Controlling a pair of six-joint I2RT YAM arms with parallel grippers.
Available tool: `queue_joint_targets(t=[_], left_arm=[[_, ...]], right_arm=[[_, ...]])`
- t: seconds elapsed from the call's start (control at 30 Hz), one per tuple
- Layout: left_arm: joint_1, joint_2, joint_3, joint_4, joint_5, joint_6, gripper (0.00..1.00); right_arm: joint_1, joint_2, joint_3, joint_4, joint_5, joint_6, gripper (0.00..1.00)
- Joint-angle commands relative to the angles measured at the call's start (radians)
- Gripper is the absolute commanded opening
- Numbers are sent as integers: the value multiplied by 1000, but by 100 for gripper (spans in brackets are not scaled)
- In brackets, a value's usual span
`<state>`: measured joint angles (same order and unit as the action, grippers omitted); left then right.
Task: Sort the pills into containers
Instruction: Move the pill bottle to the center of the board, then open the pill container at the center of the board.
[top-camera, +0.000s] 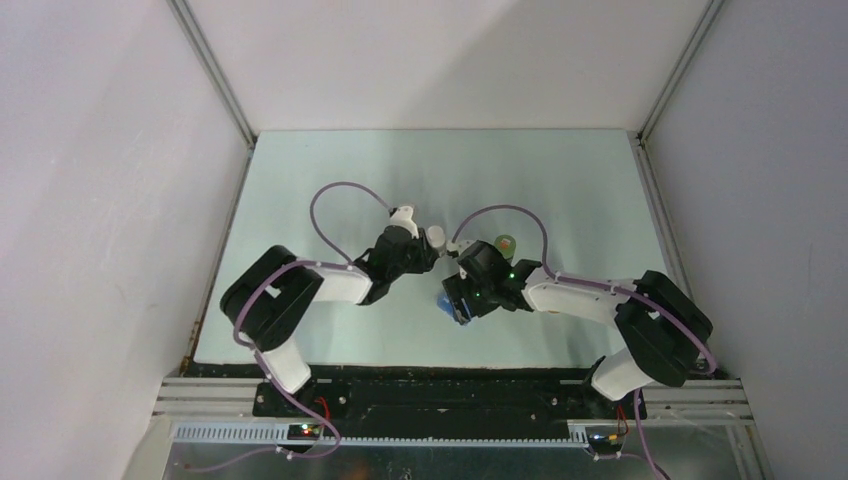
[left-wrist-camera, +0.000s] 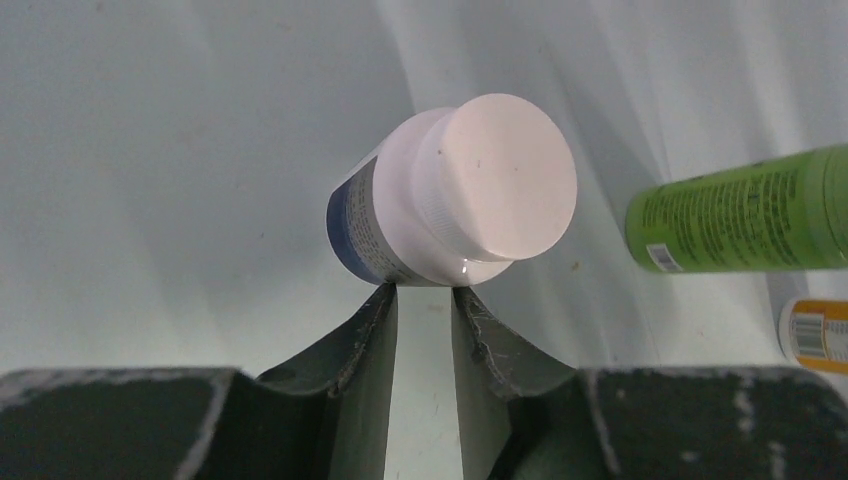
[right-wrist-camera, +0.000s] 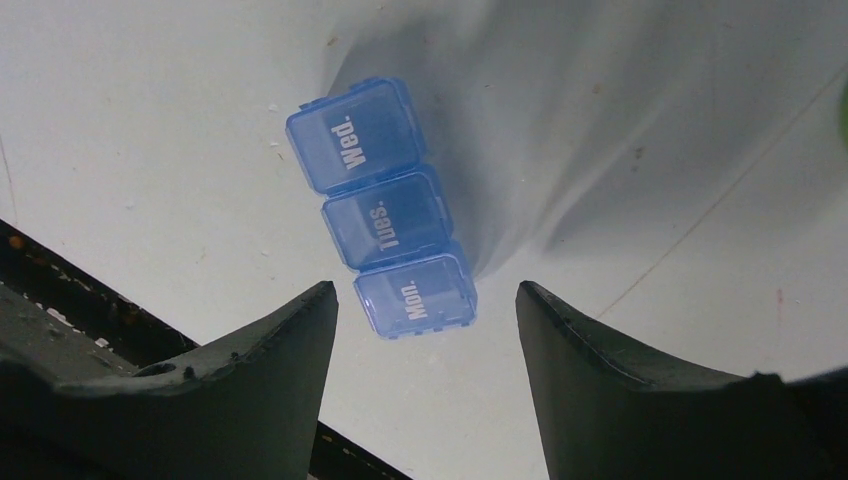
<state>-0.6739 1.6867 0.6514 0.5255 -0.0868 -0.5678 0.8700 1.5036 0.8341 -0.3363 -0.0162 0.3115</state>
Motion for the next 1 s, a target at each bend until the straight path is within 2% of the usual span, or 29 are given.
queue_joint_targets(t=[0.0,0.23,0.43,0.6,0.73,0.83,0.97], left_arm=[[37,76,103,41,0,29,31],[88,5,39,36,34,-10,34],[89,-112,-61,-26,26,-39,39],[91,-253,-127,-137,-75,-51,42],[92,-356,-153,-255,-161,-88,46],[99,-409,-163,-308,-204,-115,48],[118,-448,-143,-350,-227,-139,47]], right_arm=[[13,24,0,21,-6,-44,71],[22,31,0,1,-9,-103,70],[93,54,10,-2,90,-158,69],[117,71,26,5,131,-145,64],[124,88,67,-5,152,-77,57],[136,130,122,-59,197,46,50],[170,203,221,-148,226,229,53]])
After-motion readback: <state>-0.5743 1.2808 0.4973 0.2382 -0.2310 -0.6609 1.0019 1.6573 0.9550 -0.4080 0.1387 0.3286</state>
